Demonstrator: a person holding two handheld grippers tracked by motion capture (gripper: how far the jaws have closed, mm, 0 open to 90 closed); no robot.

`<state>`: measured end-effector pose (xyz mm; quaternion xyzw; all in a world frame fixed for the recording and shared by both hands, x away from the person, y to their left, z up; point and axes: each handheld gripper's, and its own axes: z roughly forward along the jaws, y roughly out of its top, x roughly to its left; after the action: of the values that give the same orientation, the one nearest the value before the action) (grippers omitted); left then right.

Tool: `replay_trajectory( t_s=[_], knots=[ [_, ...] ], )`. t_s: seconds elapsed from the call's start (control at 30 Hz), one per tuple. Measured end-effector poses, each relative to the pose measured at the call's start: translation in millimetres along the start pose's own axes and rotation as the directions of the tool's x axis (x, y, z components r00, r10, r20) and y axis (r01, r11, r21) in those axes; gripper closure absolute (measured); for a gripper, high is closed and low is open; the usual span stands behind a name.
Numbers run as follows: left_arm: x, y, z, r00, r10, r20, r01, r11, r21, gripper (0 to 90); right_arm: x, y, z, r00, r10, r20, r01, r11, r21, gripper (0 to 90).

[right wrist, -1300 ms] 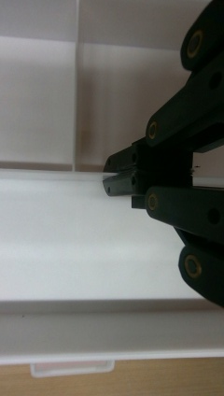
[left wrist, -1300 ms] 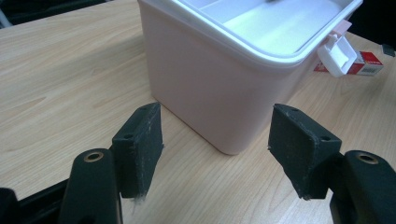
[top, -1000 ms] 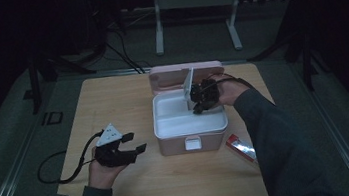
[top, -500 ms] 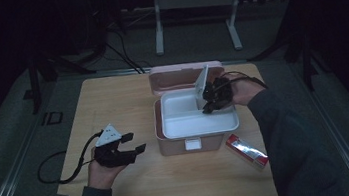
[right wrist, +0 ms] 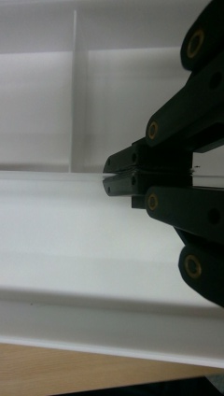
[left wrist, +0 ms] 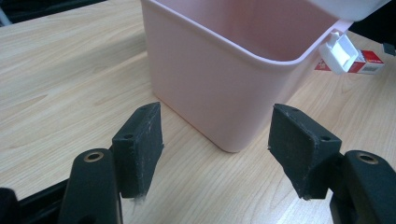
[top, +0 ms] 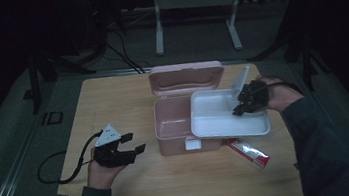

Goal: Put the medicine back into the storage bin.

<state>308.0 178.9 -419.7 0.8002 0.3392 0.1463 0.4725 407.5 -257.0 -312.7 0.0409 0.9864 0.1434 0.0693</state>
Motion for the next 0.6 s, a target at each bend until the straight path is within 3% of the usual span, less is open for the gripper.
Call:
replay_trajectory(
  t_s=[0.13, 0.23, 0.43, 0.6],
  knots=[
    [0.0, 0.2, 1.9, 1.0, 0.0, 0.003, 0.0, 1.0, 0.002, 35.1, 1.4, -38.5, -13.3, 0.997, 0.074, 0.024, -0.074, 0.997, 0.003, 89.9],
    [-0.8, 0.3, 4.0, 1.0, -0.003, 0.005, 0.003, 1.0, 0.007, 35.1, 1.1, -66.7, -26.5, 0.9901, 0.131, 0.05, -0.131, 0.991, 0.003, 89.9],
    [-2.7, 2.1, 8.2, 0.9999, 0.002, 0.012, -0.002, 1.0, 0.008, 35.1, -9.6, -109.1, -45.0, 0.9594, 0.262, 0.103, -0.262, 0.965, -0.02, 89.9],
    [-3.6, 1.8, 9.1, 0.9999, 0.006, 0.013, -0.007, 0.9999, 0.015, 35.1, -25.7, -117.5, -30.5, 0.9313, 0.341, 0.128, -0.343, 0.939, -0.006, 89.9]
  ],
)
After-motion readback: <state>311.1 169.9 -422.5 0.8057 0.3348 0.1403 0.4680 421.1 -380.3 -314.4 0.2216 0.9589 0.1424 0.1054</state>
